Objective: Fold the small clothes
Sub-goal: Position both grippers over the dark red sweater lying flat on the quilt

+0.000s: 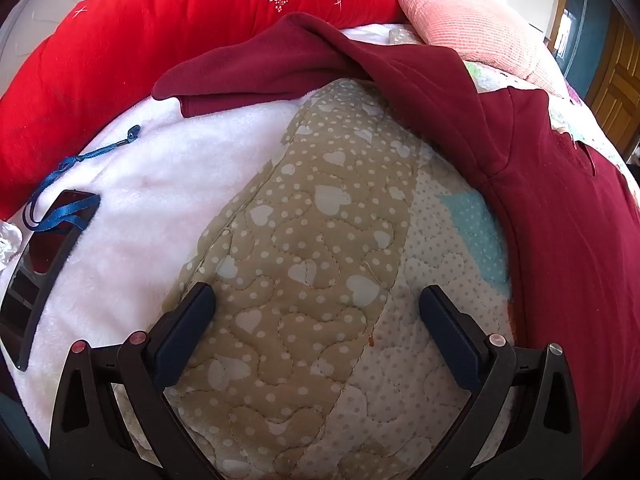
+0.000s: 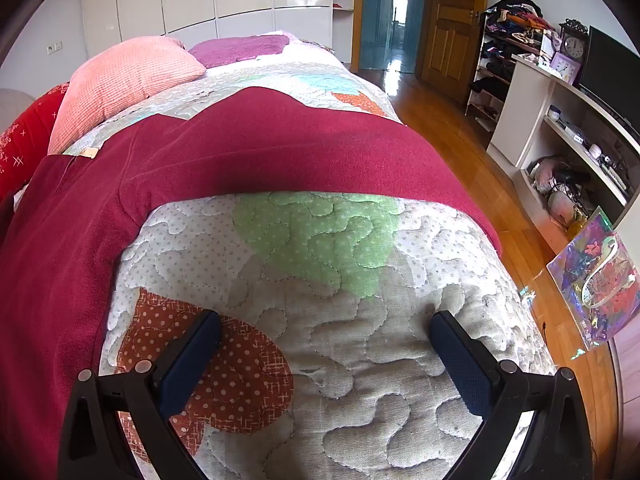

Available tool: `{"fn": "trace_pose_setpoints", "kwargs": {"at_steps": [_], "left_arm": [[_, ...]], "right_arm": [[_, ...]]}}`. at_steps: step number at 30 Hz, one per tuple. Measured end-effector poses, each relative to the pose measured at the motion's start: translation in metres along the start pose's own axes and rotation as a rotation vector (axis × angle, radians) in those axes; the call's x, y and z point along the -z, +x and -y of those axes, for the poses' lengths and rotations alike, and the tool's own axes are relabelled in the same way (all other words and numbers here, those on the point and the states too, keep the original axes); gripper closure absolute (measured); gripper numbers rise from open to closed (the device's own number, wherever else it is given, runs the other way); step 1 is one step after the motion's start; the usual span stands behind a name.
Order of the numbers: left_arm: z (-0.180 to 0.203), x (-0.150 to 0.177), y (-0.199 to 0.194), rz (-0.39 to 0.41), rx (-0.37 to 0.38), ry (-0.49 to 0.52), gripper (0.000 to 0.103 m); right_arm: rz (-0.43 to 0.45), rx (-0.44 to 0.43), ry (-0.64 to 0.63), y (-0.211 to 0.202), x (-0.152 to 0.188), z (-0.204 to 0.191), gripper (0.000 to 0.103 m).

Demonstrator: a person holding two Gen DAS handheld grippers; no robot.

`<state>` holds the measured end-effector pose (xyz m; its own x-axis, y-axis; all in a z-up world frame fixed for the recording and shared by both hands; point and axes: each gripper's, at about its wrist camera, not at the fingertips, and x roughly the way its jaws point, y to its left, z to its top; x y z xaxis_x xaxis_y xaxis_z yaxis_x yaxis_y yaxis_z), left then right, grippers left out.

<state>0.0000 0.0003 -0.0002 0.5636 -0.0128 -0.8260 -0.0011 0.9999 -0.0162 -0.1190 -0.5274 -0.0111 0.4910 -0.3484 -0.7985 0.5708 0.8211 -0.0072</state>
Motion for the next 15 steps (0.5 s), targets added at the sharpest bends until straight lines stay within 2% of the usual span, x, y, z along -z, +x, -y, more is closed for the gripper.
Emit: {"fn": "trace_pose_setpoints", "kwargs": {"at_steps": [6, 9, 12, 15], "left_arm": [[0.001, 0.000, -0.004, -0.029, -0.011, -0.013, 0.001], [0.005, 0.000, -0.021, -0.027, 0.018, -0.005, 0.001], [0.010, 0.002, -0.045, 0.014, 0.042, 0.002, 0.001], [0.022, 0.000, -0.065, 0.024, 0.075, 0.018, 0.001]], "right_arm": [[0.001, -0.004, 0.002, 0.001, 0.000, -0.002, 0.000], [-0.042, -0.041, 0.012, -0.004, -0.005, 0.003, 0.000], [-0.099, -0.040, 0.019, -0.024, -0.006, 0.005, 0.000], [-0.074, -0.082, 0.074, -0.061, -0.003, 0.015, 0.000]]}}
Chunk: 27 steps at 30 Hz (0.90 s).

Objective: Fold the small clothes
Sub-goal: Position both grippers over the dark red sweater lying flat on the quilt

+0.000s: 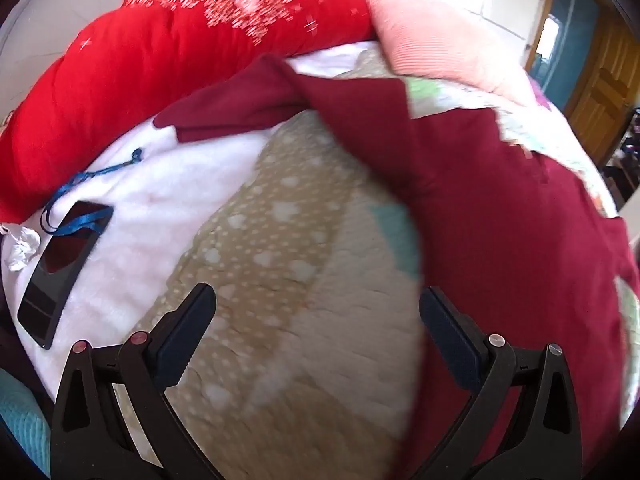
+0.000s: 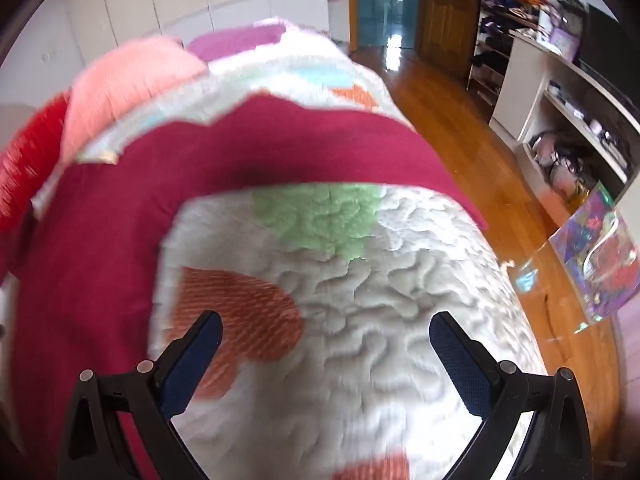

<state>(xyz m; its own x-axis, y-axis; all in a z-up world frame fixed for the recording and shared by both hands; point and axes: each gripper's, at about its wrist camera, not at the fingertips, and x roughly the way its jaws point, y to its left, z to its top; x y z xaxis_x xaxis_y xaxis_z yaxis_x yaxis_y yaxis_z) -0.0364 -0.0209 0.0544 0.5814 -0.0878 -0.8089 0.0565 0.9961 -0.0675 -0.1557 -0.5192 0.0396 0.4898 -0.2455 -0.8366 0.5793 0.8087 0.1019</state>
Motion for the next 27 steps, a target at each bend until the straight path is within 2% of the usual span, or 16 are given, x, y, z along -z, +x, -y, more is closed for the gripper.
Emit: {"fn": "trace_pose_setpoints", "kwargs": {"at_steps": [4, 6, 10, 16, 19, 22, 27], "left_arm": [[0.021, 0.004, -0.021, 0.034, 0.038, 0.037, 0.001], [0.032, 0.002, -0.031, 0.049, 0.045, 0.064, 0.001], [0.054, 0.002, -0.042, 0.076, 0.047, 0.110, 0.001], [0.079, -0.001, -0.054, 0.109, 0.044, 0.141, 0.001], [0.084, -0.004, -0.055, 0.116, 0.052, 0.150, 0.001], [0.089, -0.004, -0.050, 0.108, 0.059, 0.150, 0.001], [0.094, -0.003, -0.046, 0.105, 0.066, 0.151, 0.001]], "right_arm": [[0.101, 0.000, -0.010, -0.063, 0.001, -0.005, 0.000], [0.139, -0.038, -0.029, -0.089, -0.001, -0.013, 0.000], [0.184, -0.084, -0.073, -0.120, 0.001, -0.043, 0.000], [0.184, -0.055, -0.237, -0.098, -0.006, -0.107, 0.000], [0.203, -0.005, -0.309, -0.087, -0.002, -0.133, 0.000], [0.213, -0.001, -0.341, -0.074, 0.001, -0.154, 0.000], [0.207, -0.020, -0.329, -0.060, 0.003, -0.167, 0.000]]}}
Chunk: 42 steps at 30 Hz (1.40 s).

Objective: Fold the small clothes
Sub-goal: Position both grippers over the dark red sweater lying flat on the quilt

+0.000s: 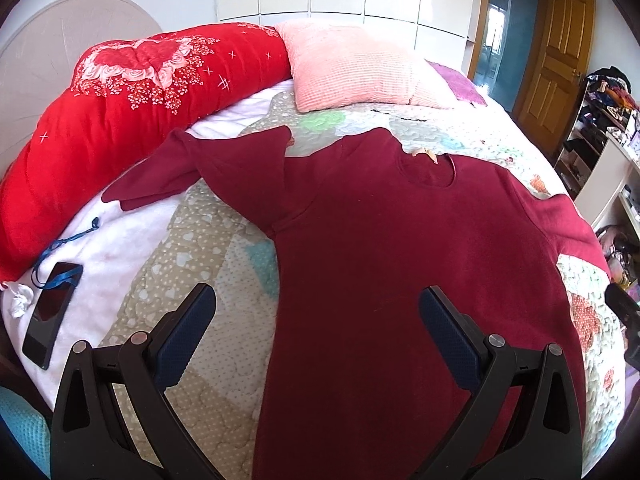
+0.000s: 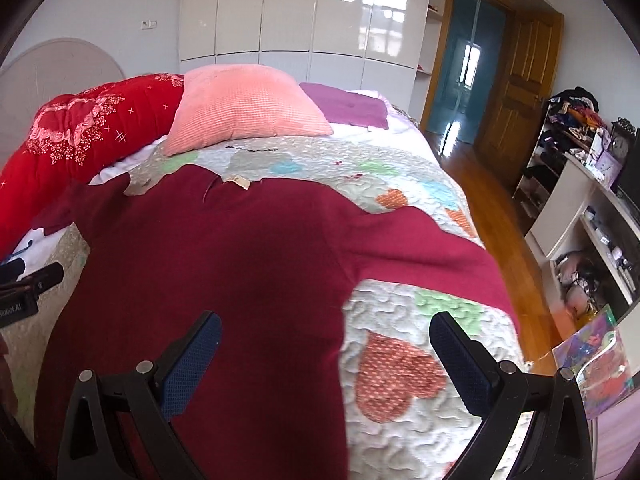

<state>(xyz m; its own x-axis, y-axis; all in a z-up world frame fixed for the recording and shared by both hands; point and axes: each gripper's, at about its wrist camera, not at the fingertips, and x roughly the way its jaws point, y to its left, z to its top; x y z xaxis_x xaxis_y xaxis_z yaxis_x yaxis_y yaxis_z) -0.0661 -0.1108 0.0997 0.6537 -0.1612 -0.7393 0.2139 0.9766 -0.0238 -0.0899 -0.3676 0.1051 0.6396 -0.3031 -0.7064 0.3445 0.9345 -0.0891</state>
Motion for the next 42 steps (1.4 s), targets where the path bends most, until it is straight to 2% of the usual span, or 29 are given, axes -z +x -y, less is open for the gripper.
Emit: {"fn": "trace_pose_setpoints", "kwargs": {"at_steps": [11, 42], "left_arm": [[0.008, -0.001, 0.014, -0.021, 0.025, -0.004, 0.001], [0.003, -0.005, 0.049, -0.057, 0.008, -0.011, 0.001]], "right_arm": [[-0.032, -0.038, 0.066, 0.028, 0.002, -0.009, 0.000], [-0.085, -0.073, 0.076, 0.073, 0.001, -0.027, 0.000]]}}
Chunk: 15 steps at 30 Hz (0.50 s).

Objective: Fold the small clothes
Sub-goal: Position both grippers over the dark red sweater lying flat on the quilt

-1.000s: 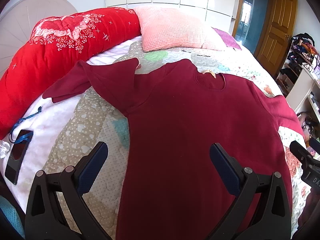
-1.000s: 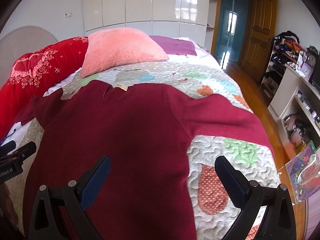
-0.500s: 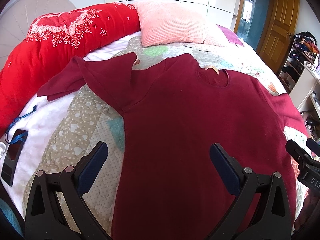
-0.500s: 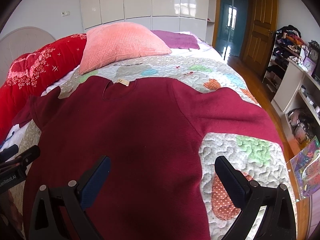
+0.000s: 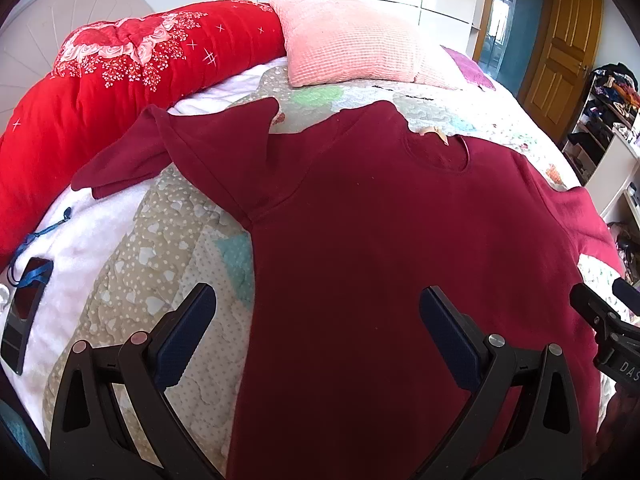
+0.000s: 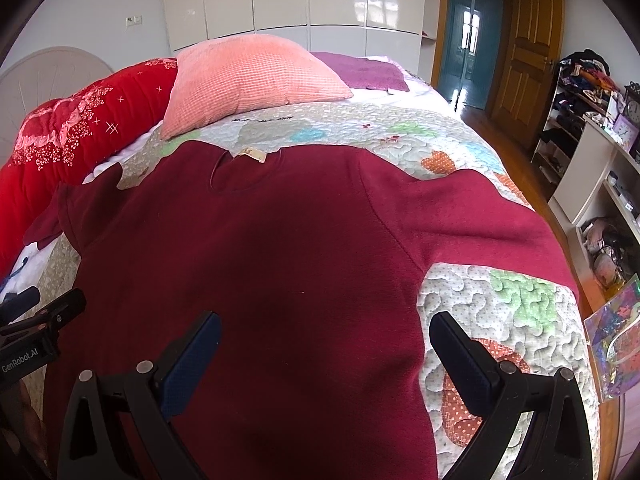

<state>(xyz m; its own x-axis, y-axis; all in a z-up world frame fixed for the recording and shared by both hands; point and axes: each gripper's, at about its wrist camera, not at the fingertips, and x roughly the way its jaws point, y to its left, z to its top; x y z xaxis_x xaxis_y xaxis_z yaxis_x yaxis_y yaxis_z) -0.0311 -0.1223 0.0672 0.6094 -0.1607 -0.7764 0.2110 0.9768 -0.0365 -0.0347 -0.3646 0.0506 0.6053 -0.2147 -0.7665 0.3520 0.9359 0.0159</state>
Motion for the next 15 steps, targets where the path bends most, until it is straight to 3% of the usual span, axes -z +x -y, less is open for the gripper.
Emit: {"fn": "trace_pose_setpoints", "kwargs": {"at_steps": [15], "left_arm": [[-0.031, -0.018, 0.012, -0.003, -0.008, -0.070, 0.001]], "right_arm": [[-0.008, -0.029, -0.052, 0.018, -0.014, -0.029, 0.000]]}}
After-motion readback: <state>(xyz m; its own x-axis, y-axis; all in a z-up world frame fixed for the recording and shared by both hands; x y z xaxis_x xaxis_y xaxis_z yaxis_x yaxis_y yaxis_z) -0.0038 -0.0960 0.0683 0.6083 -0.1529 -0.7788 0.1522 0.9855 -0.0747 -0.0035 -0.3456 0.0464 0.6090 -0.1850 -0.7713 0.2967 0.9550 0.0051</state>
